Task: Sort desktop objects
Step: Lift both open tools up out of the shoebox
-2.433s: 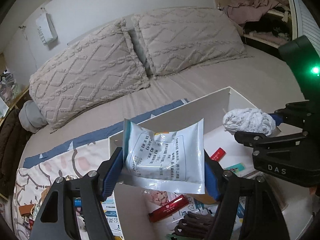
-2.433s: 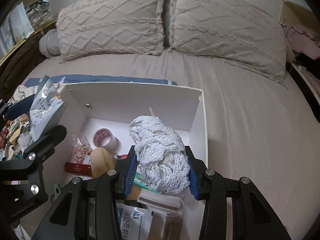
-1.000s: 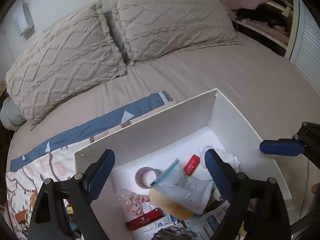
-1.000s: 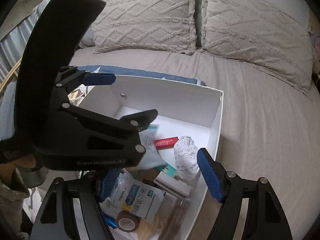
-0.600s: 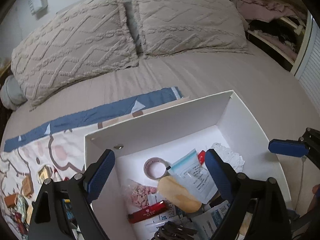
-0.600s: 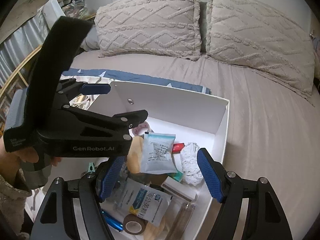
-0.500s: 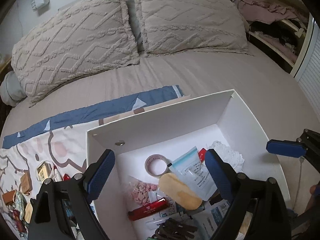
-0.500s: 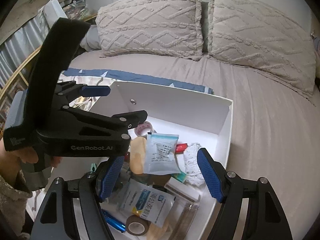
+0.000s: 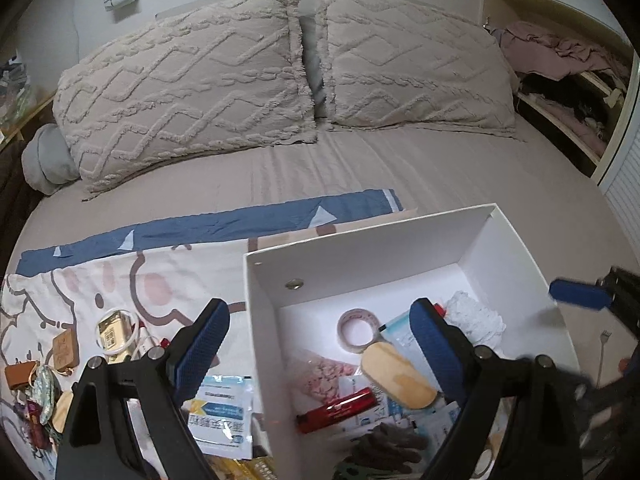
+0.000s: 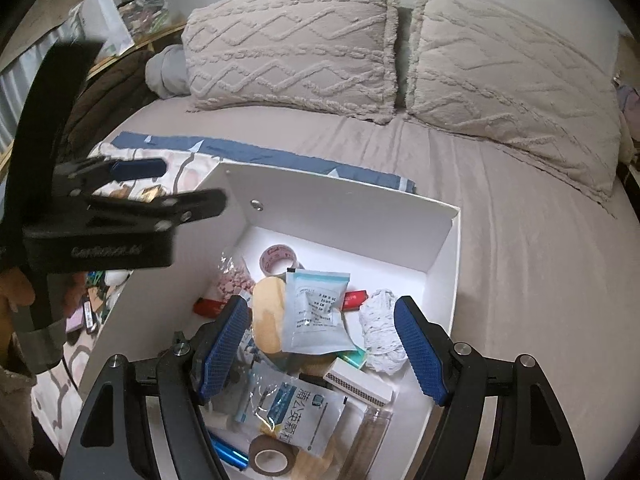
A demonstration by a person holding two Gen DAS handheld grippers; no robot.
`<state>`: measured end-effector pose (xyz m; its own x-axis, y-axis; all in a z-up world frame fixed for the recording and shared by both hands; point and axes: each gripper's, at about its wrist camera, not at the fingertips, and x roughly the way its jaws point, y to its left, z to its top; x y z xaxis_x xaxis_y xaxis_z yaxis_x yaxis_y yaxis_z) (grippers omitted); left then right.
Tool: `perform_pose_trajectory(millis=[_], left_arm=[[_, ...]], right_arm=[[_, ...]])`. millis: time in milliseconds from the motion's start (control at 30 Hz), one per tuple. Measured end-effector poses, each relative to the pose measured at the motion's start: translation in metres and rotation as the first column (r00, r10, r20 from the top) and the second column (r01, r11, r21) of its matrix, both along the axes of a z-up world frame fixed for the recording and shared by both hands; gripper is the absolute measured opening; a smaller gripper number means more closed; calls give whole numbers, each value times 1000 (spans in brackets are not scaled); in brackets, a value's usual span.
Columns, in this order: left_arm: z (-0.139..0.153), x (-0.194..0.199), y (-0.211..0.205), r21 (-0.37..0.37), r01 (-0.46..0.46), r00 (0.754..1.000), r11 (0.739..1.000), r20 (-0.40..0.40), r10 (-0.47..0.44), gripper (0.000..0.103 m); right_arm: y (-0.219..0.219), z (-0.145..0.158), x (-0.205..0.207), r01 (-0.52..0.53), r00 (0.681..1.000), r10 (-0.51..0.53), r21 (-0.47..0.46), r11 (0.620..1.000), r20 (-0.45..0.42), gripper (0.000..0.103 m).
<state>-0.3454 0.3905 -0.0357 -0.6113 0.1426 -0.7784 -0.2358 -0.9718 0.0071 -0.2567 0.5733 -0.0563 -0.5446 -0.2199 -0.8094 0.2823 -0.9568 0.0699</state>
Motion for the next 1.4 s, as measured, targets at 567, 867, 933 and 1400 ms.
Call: perform_pose_trajectory(millis=[567, 867, 933, 1400], left_arm=[[0, 21, -35, 72, -2, 1000, 997, -31, 5, 103], [-1, 27, -56, 85, 3, 1000, 996, -22, -1, 103], [0, 29, -63, 79, 0, 1000, 997, -29, 2, 103], [17, 50, -106, 76, -1, 998, 997, -55, 5, 103]], right_arm=[[14, -1, 0, 135, 991, -136, -23, 991, -23, 77], [7, 1, 7, 203, 978, -203, -9, 979, -39, 103], [6, 2, 8, 223, 974, -224, -16, 975, -41, 103], [-18, 20, 31, 268, 958, -270, -37, 963, -94, 103]])
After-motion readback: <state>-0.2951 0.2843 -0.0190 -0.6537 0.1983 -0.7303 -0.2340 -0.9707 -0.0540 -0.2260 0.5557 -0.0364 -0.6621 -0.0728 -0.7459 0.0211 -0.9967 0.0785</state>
